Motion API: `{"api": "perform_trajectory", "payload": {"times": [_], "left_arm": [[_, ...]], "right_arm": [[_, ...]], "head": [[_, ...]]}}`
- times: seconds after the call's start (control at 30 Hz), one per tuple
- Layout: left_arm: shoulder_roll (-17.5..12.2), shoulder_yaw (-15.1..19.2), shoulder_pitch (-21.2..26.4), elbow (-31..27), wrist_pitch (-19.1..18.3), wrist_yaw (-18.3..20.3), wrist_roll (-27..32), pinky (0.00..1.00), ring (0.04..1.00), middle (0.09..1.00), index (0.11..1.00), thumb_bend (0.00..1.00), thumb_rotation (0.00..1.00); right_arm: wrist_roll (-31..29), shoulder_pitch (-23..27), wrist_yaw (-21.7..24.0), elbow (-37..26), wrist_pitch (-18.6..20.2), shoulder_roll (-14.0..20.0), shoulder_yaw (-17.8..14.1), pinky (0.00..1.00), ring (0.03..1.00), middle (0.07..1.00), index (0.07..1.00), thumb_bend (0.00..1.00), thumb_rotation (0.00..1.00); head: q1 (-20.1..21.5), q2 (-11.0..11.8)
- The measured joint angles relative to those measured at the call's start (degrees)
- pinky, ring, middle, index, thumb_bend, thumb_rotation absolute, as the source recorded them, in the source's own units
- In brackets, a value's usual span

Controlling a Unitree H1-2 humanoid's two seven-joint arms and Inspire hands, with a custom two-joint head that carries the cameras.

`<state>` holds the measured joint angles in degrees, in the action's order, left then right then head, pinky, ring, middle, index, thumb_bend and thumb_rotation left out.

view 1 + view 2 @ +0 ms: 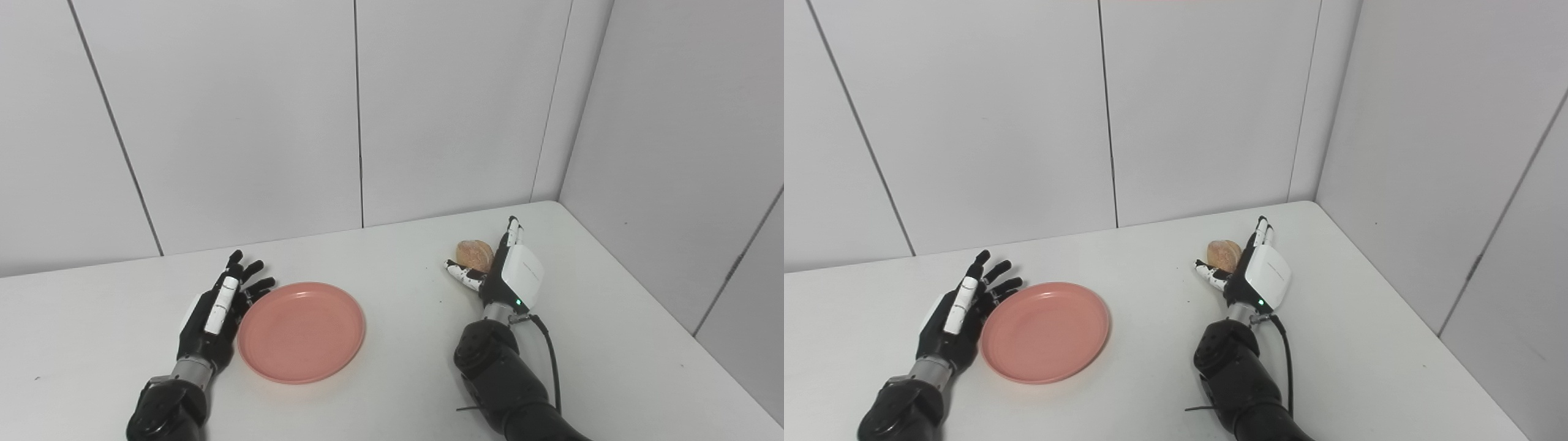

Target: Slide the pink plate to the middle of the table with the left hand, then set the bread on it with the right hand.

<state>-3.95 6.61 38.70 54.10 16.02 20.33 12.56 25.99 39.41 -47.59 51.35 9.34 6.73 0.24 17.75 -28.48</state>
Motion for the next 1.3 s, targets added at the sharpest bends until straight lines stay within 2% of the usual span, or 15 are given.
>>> {"api": "perform_trajectory", "payload": {"times": [0.1,0.17,0.23,0.37,0.43,0.63,1.0,1.03,1.07,1.1,1.3], "left_arm": [[0.0,0.0,-0.1,-0.1,-0.1,0.1,0.0,0.82,0.784,0.873,1.0,0.81,0.76],[0.0,0.0,-0.1,-0.2,-0.1,0.1,0.0,0.82,0.785,0.87,1.0,0.8,0.76],[0.0,0.0,-0.2,-0.6,-0.3,0.1,0.0,0.81,0.782,0.868,1.0,0.8,0.76],[0.0,-0.2,-0.7,-1.4,-0.7,0.1,-0.1,0.8,0.773,0.869,1.0,0.81,0.76],[0.0,-0.2,-0.7,-1.5,-0.7,0.1,-0.1,0.8,0.773,0.869,1.0,0.81,0.76],[-0.1,-0.3,-0.7,-1.5,-0.8,0.1,-0.1,0.8,0.772,0.877,1.0,0.83,0.75],[0.0,-0.2,-1.1,-2.5,-1.6,0.1,0.0,0.79,0.756,0.878,1.0,0.83,0.75],[0.1,-0.1,-1.2,-2.6,-1.7,0.1,0.0,0.79,0.758,0.881,1.0,0.83,0.76],[0.1,-0.1,-1.2,-2.7,-1.7,0.2,0.0,0.79,0.762,0.884,1.0,0.82,0.76],[0.1,-0.1,-1.2,-2.7,-1.8,0.2,0.0,0.8,0.767,0.886,1.0,0.81,0.76],[0.2,0.0,-1.3,-2.9,-2.0,0.3,0.0,0.79,0.761,0.884,1.0,0.82,0.76]], "right_arm": [[-1.8,0.0,1.2,-0.2,-2.0,0.3,-0.1,0.54,0.681,0.793,0.869,0.95,0.25],[-3.5,0.0,3.5,-0.8,-3.7,1.4,-0.1,0.5,0.651,0.772,0.837,0.94,0.23],[-4.2,0.0,5.7,-1.3,-3.8,2.4,0.0,0.48,0.628,0.755,0.802,0.94,0.21],[-4.6,0.0,7.4,-1.6,-3.8,3.0,1.1,0.43,0.554,0.668,0.63,0.93,0.13],[-4.6,0.0,7.4,-1.5,-3.7,3.0,1.6,0.42,0.536,0.65,0.6,0.93,0.13],[-3.6,0.0,8.5,-1.5,-2.9,3.5,3.4,0.39,0.518,0.635,0.577,0.92,0.13],[-3.4,0.0,9.7,-2.3,-1.4,3.6,3.9,0.38,0.501,0.588,0.579,0.91,0.13],[-3.4,0.0,9.7,-2.3,-1.4,3.6,3.9,0.37,0.471,0.559,0.57,0.89,0.1],[-3.4,0.0,9.7,-2.3,-1.4,3.6,3.9,0.32,0.41,0.503,0.53,0.67,0.09],[-3.4,0.0,9.7,-2.2,-1.4,3.6,3.8,0.26,0.336,0.441,0.525,0.57,0.03],[-3.5,0.0,9.5,-1.2,-2.3,3.6,3.9,0.22,0.29,0.412,0.504,0.53,0.0]], "head": [[-0.2,-0.1],[-0.4,-0.1],[-0.4,-0.2],[-0.6,-0.4],[-0.6,-0.4],[-0.7,-0.4],[-1.0,-0.7],[-1.0,-0.7],[-1.0,-0.7],[-1.0,-0.7],[-1.1,-0.7]]}}
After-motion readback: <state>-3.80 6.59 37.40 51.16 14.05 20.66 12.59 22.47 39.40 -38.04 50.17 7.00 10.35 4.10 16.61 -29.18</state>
